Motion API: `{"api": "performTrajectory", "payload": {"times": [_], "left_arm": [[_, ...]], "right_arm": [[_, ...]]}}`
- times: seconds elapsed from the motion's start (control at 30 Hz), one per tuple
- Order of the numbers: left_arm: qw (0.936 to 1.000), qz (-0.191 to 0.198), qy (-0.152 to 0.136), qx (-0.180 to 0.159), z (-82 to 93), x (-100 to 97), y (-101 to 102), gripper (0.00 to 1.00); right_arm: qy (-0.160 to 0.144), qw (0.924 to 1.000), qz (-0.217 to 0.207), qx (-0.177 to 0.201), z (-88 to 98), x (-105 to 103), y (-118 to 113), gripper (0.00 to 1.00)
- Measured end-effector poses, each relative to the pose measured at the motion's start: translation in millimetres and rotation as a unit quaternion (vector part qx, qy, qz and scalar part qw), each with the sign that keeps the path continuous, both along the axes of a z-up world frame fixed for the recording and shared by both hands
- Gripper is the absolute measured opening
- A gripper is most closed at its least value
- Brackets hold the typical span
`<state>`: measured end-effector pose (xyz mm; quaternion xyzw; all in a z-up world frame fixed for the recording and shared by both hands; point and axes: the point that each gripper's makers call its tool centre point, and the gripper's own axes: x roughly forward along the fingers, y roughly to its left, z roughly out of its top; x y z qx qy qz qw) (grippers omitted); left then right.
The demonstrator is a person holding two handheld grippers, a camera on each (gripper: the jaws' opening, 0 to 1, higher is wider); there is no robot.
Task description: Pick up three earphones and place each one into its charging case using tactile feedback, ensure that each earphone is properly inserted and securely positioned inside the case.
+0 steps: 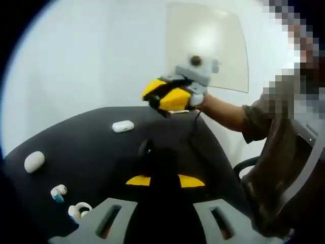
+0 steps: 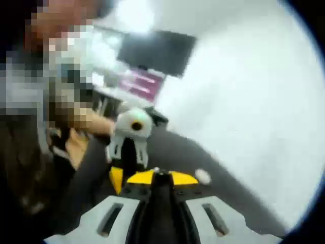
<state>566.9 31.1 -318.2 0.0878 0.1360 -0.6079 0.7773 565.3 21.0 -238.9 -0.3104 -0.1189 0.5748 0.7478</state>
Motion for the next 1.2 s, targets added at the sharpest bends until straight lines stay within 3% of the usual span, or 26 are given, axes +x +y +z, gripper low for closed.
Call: {"api": "performTrajectory", "payload": {"times": [0.03,0.13,0.27,0.43,0.53,0.67,0.83,0.93,1.03,1.2], "left_arm": [[1.0000,0.000,0.000,0.000,0.0,0.0,0.0,0.15],[1.0000,0.001,-0.001,0.000,-0.3,-0.4,0.1,0.15],[1.0000,0.001,0.000,0.000,-0.5,-0.3,0.1,0.15],[1.0000,0.001,0.001,0.000,-0.7,0.2,0.2,0.15],[1.0000,0.001,0.001,0.000,-0.8,0.2,0.1,0.15],[1.0000,0.001,0.001,0.000,-1.0,0.2,-0.1,0.15],[1.0000,0.001,0.001,0.001,-1.6,-0.3,0.0,0.15],[1.0000,0.000,0.001,0.001,-1.6,-0.9,0.1,0.15],[1.0000,0.000,0.000,0.001,-1.6,-1.3,0.4,0.15],[1.0000,0.000,0.000,0.001,-0.9,-0.9,0.8,0.15]], "right_arm": [[-0.017,0.9998,0.008,-0.001,-2.1,-3.4,2.8,0.13],[-0.031,0.9995,0.007,0.006,-5.5,-3.9,4.8,0.13],[-0.104,0.9942,0.003,-0.028,-12.4,-2.5,5.8,0.13],[-0.189,0.9789,-0.015,-0.077,-24.4,0.1,8.5,0.13],[-0.209,0.9729,-0.013,-0.098,-30.6,-1.5,11.0,0.13],[-0.251,0.9590,-0.012,-0.131,-37.2,-2.6,13.4,0.13],[-0.258,0.9559,-0.013,-0.140,-37.3,-6.8,15.7,0.13],[-0.233,0.9629,-0.011,-0.136,-37.5,-9.3,14.1,0.13],[-0.233,0.9631,-0.009,-0.135,-35.6,-11.4,12.4,0.13],[-0.174,0.9761,0.001,-0.130,-42.0,-14.6,12.4,0.13]]}}
